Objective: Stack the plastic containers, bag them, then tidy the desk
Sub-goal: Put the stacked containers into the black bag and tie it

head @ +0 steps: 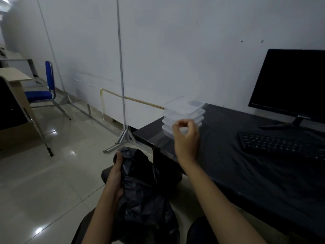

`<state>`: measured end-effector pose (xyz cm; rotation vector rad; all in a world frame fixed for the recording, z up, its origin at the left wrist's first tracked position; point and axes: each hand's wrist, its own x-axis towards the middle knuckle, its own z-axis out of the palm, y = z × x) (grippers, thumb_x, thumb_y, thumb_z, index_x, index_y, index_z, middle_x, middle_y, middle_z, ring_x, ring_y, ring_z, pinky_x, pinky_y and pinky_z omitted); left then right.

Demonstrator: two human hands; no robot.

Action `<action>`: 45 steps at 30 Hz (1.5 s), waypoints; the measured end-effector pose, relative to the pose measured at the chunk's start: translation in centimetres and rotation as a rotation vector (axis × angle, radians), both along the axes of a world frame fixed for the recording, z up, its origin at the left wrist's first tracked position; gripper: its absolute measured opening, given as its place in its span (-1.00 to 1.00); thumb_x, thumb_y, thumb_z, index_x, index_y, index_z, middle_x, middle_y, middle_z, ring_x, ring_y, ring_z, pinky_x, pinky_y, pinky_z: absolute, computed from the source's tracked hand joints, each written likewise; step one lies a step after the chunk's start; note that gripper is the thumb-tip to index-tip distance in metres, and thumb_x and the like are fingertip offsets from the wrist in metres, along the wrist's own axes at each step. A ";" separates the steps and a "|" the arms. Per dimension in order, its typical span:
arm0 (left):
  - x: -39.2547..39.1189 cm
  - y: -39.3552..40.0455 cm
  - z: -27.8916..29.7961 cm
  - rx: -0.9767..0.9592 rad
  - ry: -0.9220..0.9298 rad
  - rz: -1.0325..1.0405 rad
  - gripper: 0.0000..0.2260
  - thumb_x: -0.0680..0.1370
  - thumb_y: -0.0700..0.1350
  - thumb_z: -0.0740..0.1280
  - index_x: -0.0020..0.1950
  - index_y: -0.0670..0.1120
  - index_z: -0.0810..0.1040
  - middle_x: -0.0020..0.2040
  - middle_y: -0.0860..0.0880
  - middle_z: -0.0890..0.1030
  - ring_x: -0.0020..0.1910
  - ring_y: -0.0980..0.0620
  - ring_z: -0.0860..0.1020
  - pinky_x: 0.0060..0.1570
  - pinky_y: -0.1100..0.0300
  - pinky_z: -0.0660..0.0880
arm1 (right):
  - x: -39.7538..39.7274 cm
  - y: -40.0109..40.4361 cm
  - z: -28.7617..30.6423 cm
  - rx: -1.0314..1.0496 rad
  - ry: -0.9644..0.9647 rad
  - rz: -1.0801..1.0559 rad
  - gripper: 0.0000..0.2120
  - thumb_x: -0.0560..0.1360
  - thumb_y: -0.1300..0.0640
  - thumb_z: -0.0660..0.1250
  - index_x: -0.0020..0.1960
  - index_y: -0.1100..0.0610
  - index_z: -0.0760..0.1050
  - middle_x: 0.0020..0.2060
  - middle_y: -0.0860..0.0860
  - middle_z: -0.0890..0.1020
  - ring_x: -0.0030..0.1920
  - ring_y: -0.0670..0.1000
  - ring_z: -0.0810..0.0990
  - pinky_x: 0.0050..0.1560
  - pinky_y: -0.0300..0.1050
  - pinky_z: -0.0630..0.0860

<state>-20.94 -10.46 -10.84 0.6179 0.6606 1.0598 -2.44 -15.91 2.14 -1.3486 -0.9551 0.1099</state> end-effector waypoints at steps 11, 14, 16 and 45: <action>0.9 0.9 1.5 0.124 0.038 0.039 -0.53 0.38 0.36 0.33 0.09 0.08 0.68 0.16 -0.11 0.65 0.13 -0.12 0.63 0.09 -0.07 0.58 | 6.1 4.1 3.9 -0.482 0.203 -0.091 -0.58 0.44 -0.24 0.36 0.04 0.08 0.50 0.29 0.15 0.31 0.27 0.19 0.38 0.21 -0.04 0.38; 0.8 0.8 1.3 0.118 0.021 0.044 -0.51 0.38 0.33 0.35 0.12 0.03 0.67 0.17 -0.14 0.64 0.14 -0.14 0.63 -0.01 -0.03 0.61 | 6.2 4.2 3.8 -0.459 0.201 -0.072 -0.72 0.46 -0.17 0.35 -0.09 0.04 0.48 0.27 0.14 0.31 0.25 0.19 0.36 0.23 -0.03 0.40; 0.6 0.6 1.3 0.117 -0.004 0.012 -0.51 0.38 0.33 0.34 0.10 0.02 0.68 0.15 -0.13 0.65 0.10 -0.12 0.64 -0.10 0.01 0.62 | 5.9 4.2 3.9 -0.353 0.223 -0.068 -0.76 0.48 -0.09 0.34 -0.07 0.08 0.45 0.25 0.12 0.33 0.24 0.16 0.38 0.27 -0.03 0.40; -5.5 0.0 -2.6 0.044 0.032 0.121 -0.47 0.49 0.34 0.22 0.03 -0.06 0.72 0.02 -0.10 0.71 -0.01 -0.04 0.69 -0.16 0.08 0.63 | -2.4 -2.5 -16.4 -0.632 0.086 0.699 -0.86 0.59 0.09 0.25 -0.06 0.07 0.29 -0.15 0.02 0.47 -0.20 -0.07 0.47 -0.22 -0.27 0.44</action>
